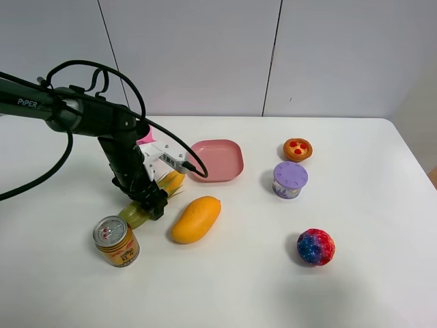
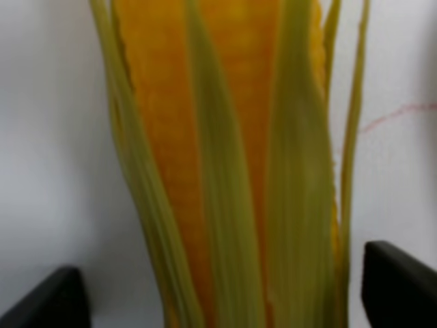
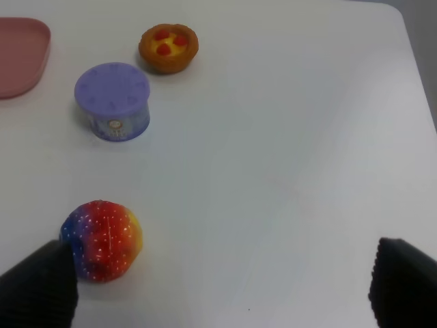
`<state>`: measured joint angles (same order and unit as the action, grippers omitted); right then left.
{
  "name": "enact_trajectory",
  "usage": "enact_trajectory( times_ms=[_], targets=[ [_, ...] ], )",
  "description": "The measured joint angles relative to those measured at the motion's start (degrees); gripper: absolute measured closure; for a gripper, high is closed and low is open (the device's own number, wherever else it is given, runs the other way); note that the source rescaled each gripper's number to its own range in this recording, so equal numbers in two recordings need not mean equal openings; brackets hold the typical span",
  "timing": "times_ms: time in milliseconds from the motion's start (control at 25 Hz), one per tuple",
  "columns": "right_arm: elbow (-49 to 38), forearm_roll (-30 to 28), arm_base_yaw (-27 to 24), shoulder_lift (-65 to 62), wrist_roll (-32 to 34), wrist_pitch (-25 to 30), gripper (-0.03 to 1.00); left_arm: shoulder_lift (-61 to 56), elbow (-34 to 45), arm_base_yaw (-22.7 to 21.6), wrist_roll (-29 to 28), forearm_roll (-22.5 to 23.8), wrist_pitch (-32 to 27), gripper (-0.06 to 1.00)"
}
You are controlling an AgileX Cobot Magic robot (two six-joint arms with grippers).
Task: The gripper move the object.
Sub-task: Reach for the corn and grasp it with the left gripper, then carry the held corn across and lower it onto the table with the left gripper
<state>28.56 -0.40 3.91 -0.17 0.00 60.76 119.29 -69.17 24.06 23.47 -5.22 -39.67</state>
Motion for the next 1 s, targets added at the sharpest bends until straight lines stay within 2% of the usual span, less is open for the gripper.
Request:
enact_trajectory(
  times_ms=[40, 80, 120, 400, 520, 720, 840, 1000],
  targets=[
    [0.0, 0.0, 0.0, 0.0, 0.0, 0.0, -0.03, 0.0, 0.0, 0.0, -0.1, -0.1, 0.0, 0.44],
    [0.0, 0.0, 0.0, 0.0, 0.0, 0.0, -0.03, 0.0, 0.0, 0.0, -0.2, -0.3, -0.1, 0.76],
    [0.0, 0.0, 0.0, 0.0, 0.0, 0.0, -0.03, 0.0, -0.1, 0.0, -0.2, -0.3, -0.3, 0.94],
    [0.0, 0.0, 0.0, 0.0, 0.0, 0.0, -0.03, -1.1, -0.5, 0.0, -0.2, 0.5, -4.5, 0.93],
    [0.0, 0.0, 0.0, 0.0, 0.0, 0.0, -0.03, -5.6, -0.5, 0.0, -1.1, 0.8, -7.8, 0.93],
    [0.0, 0.0, 0.0, 0.0, 0.0, 0.0, -0.03, -17.5, -1.8, 0.3, -4.1, 0.9, -10.1, 0.93],
    [0.0, 0.0, 0.0, 0.0, 0.0, 0.0, -0.03, -22.3, -7.1, 3.2, -4.5, 1.2, -13.6, 0.93],
    [0.0, 0.0, 0.0, 0.0, 0.0, 0.0, -0.03, -22.5, -18.8, 10.7, -4.5, 1.3, -18.6, 0.93]
  ],
)
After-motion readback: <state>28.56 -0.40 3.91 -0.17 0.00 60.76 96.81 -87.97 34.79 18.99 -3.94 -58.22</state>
